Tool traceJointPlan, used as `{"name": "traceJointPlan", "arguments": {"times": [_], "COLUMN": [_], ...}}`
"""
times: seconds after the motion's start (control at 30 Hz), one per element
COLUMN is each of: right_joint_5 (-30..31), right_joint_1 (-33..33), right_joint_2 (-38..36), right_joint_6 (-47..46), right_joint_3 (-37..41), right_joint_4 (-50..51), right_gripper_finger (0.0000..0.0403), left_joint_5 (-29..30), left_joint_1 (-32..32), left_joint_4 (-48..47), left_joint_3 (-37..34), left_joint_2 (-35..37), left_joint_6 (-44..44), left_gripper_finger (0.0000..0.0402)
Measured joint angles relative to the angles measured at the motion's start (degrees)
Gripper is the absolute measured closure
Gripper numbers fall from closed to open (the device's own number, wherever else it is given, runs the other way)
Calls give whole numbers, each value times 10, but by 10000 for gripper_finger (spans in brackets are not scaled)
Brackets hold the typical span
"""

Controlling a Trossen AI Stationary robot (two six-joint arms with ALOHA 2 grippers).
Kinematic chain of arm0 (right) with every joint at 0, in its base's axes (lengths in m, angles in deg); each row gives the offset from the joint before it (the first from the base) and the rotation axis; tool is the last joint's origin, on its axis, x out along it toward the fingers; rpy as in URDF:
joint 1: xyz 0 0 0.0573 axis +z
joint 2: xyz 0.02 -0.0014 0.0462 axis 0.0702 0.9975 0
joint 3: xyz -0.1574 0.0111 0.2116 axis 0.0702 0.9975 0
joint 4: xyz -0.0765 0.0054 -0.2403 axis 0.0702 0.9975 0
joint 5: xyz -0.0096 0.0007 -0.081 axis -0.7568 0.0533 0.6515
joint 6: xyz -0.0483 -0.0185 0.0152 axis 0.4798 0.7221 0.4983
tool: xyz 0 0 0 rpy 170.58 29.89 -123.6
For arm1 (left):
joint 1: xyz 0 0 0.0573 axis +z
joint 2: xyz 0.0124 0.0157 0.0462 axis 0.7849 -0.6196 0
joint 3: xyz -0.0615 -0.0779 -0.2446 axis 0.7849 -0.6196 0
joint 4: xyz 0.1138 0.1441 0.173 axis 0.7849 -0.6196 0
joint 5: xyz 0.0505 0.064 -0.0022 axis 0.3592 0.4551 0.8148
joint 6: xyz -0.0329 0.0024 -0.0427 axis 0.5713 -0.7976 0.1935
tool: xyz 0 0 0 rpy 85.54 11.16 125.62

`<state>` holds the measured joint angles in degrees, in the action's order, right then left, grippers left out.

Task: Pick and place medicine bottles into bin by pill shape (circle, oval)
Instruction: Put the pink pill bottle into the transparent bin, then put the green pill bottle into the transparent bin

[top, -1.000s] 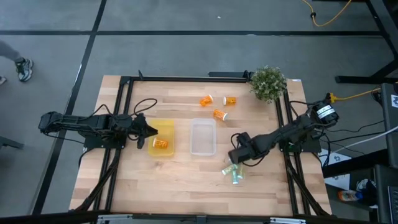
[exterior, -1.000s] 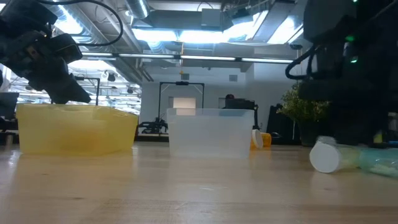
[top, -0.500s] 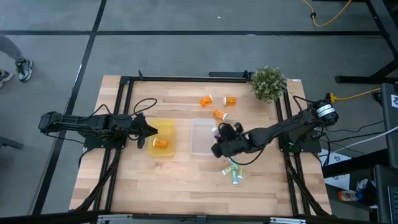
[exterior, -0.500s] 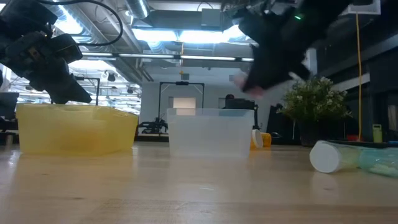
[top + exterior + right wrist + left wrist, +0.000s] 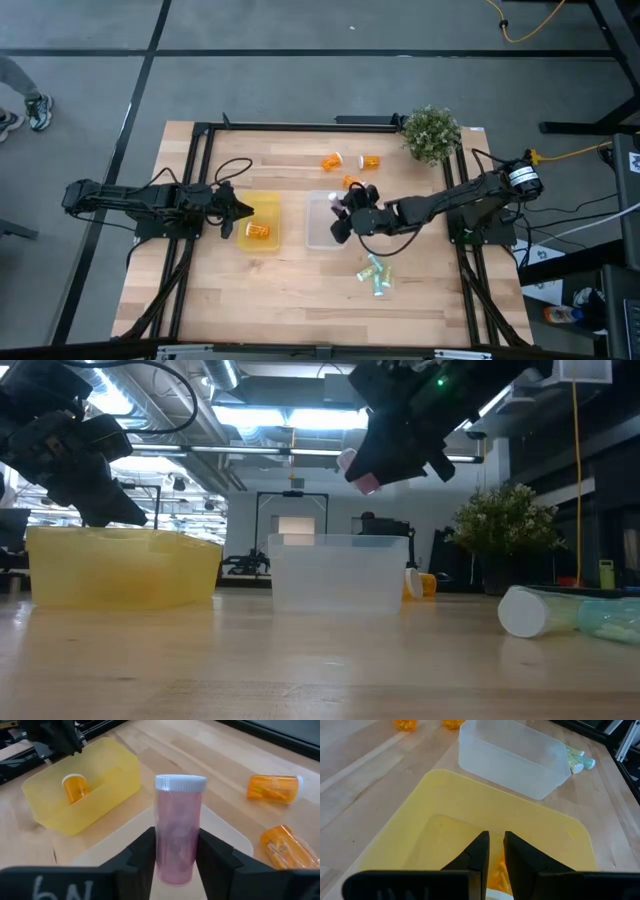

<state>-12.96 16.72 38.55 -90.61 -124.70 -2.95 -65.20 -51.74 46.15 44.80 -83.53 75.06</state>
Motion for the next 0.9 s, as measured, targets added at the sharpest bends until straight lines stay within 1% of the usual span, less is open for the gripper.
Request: {"name": "traceJointPlan", "arguments": {"times": [0.13, 0.3, 0.53, 0.63, 0.77, 0.8, 0.83, 0.9], "right_joint_5": [-4, -13, -18, -66, -183, -203, -210, -199], "right_joint_1": [-1, -1, -1, 1, 3, 4, 6, 13], "right_joint_2": [0, 0, -1, -6, -6, -6, -6, -7], "right_joint_6": [-1, 0, 0, -13, -85, -102, -112, -119], "right_joint_3": [0, 0, 0, 0, 0, 0, 0, 0], "right_joint_4": [0, 0, 7, 43, 92, 101, 108, 117], "right_gripper_finger": [247, 232, 234, 239, 242, 243, 243, 243], "left_joint_5": [0, 0, 0, 0, 0, 0, 0, 0], "left_joint_1": [0, 0, 0, 0, 0, 0, 0, 0], "left_joint_4": [0, 0, 0, 0, 0, 0, 0, 0], "left_joint_3": [0, 0, 0, 0, 0, 0, 0, 0], "left_joint_2": [0, 0, 0, 0, 0, 0, 0, 0], "left_joint_6": [0, 0, 0, 0, 0, 0, 0, 0], "left_gripper_finger": [351, 351, 351, 351, 351, 351, 351, 351]}}
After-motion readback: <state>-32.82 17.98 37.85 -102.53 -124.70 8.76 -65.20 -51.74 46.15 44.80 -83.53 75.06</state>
